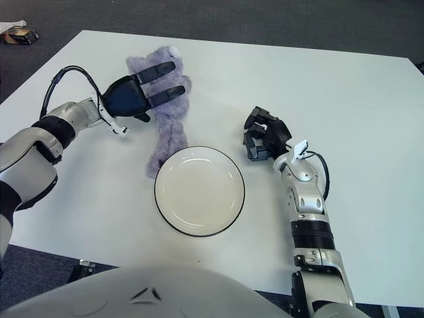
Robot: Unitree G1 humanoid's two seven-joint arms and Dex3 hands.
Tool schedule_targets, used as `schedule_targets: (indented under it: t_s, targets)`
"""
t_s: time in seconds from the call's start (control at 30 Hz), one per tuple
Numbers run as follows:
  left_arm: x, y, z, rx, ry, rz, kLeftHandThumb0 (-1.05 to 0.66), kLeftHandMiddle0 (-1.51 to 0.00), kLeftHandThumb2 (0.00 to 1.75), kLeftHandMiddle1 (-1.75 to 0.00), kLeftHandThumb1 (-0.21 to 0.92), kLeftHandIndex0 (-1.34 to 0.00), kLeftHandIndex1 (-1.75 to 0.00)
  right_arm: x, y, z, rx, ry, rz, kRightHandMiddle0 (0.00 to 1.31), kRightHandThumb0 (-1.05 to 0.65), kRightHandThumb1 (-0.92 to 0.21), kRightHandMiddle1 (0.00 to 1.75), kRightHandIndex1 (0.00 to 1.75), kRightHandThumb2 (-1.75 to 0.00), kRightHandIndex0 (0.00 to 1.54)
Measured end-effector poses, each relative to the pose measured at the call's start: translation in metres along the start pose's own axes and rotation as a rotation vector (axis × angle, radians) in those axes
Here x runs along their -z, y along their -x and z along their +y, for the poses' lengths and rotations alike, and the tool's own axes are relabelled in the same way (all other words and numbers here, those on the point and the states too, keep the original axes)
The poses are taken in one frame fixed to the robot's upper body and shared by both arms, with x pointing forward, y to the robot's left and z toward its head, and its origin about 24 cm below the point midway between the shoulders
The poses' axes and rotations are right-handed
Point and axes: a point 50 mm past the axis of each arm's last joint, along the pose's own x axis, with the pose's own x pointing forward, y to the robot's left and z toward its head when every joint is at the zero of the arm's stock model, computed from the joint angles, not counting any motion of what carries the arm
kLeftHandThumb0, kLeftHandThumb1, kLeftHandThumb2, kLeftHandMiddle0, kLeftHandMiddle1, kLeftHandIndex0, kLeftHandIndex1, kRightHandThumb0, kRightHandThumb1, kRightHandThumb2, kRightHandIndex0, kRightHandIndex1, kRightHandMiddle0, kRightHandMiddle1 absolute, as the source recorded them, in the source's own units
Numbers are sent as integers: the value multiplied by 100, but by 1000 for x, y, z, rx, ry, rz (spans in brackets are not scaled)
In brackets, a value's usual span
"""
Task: Put the doll into the plate.
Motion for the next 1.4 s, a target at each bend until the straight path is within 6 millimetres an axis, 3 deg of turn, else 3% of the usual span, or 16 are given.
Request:
schedule_targets:
  t_s: [0.27, 0.5, 1.3, 1.4]
  targets:
    - [-2, -5, -3, 37, -4, -11, -91, 0, 32, 0, 79, 0, 0, 0, 0, 0, 3, -1, 1, 56, -1, -22, 174, 175, -143, 57]
    - [-4, -11, -4, 47, -27, -10, -89, 0, 50, 0, 71, 0, 0, 0, 0, 0, 7, -2, 2, 56, -1, -22, 174, 175, -144, 57]
    - [-8, -18, -8, 77, -48, -8, -82, 0, 63, 0, 71, 0, 0, 0, 0, 0, 12, -2, 3, 56, -1, -22, 174, 175, -144, 57]
    - [-9, -20, -8, 81, -46, -4, -77, -1, 67, -1, 71, 0, -8, 0, 1, 0, 11, -2, 3, 56, -1, -21, 174, 175, -144, 58]
